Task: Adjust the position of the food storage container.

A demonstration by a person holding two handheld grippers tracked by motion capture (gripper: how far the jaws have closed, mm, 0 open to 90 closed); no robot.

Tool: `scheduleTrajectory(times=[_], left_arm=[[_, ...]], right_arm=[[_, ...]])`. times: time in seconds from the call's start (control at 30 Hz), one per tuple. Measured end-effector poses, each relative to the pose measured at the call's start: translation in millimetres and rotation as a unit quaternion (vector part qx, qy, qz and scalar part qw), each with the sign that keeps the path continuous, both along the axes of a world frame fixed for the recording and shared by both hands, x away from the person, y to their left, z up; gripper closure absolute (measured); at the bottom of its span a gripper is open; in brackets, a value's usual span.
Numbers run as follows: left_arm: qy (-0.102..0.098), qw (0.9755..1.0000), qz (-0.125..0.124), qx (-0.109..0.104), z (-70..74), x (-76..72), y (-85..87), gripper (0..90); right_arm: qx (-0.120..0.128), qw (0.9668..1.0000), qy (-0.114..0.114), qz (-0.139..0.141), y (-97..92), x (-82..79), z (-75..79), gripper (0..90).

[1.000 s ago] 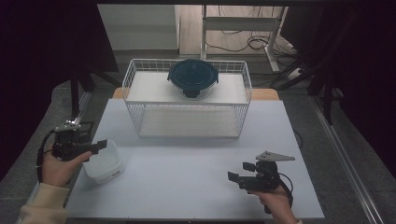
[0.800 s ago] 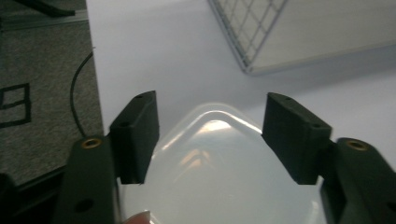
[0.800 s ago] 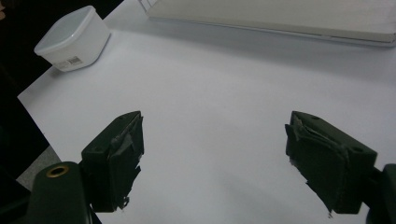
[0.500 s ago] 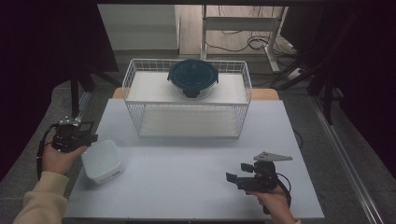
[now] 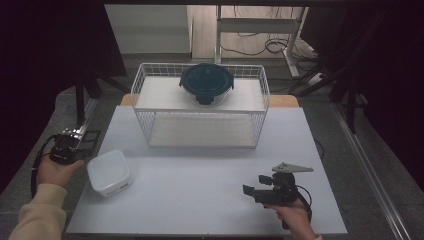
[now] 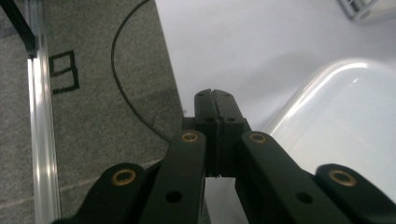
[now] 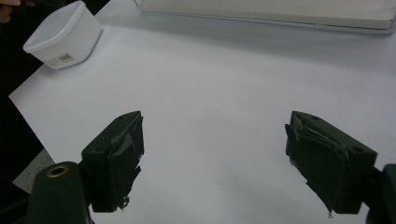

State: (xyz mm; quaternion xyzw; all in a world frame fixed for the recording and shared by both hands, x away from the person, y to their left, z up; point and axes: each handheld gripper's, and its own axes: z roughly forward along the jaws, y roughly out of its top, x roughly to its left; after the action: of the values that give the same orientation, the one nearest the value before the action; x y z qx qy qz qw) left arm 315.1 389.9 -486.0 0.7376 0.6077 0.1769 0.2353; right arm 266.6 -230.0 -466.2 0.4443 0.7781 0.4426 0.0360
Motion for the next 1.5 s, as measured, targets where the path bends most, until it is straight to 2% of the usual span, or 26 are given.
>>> scheduleTrajectory(times=[0.23, 0.3, 0.4, 0.57, 0.83, 1.1, 1.17, 1.5], left_arm=[[0.019, 0.9997, -0.006, -0.014, -12.3, -7.7, 6.2, 90.0], [0.017, 0.9998, -0.005, -0.013, -14.2, -9.0, 6.0, 90.0], [0.017, 0.9994, -0.004, -0.028, -14.8, -10.8, 7.6, 90.0], [0.020, 0.9992, -0.016, -0.030, -15.4, -14.4, 1.6, 90.0], [0.038, 0.9975, -0.046, -0.037, -19.6, -25.0, -22.5, 90.0], [0.046, 0.9948, -0.067, -0.061, -21.4, -38.8, -46.6, 90.0], [0.051, 0.9931, -0.079, -0.070, -21.9, -41.9, -57.4, 90.0], [0.060, 0.9855, -0.135, -0.084, -20.9, -52.9, -107.4, 89.8]], right_arm=[[-0.001, 1.0000, 0.003, -0.002, -0.6, 1.2, -1.9, 19.4], [-0.002, 1.0000, 0.005, -0.004, -0.4, 1.6, -2.7, 19.3], [-0.002, 1.0000, 0.005, -0.003, 0.2, 1.2, -2.5, 19.3], [-0.002, 1.0000, 0.005, -0.004, 0.0, 1.3, -2.1, 19.4], [0.002, 1.0000, 0.008, -0.005, -0.4, 1.2, -2.1, 19.4], [0.001, 0.9999, 0.012, -0.006, -1.0, 2.0, -3.4, 19.4], [0.000, 0.9999, 0.011, -0.006, -0.2, 1.8, -3.5, 19.4], [0.001, 0.9999, 0.011, -0.006, 0.1, 1.5, -3.2, 19.3]])
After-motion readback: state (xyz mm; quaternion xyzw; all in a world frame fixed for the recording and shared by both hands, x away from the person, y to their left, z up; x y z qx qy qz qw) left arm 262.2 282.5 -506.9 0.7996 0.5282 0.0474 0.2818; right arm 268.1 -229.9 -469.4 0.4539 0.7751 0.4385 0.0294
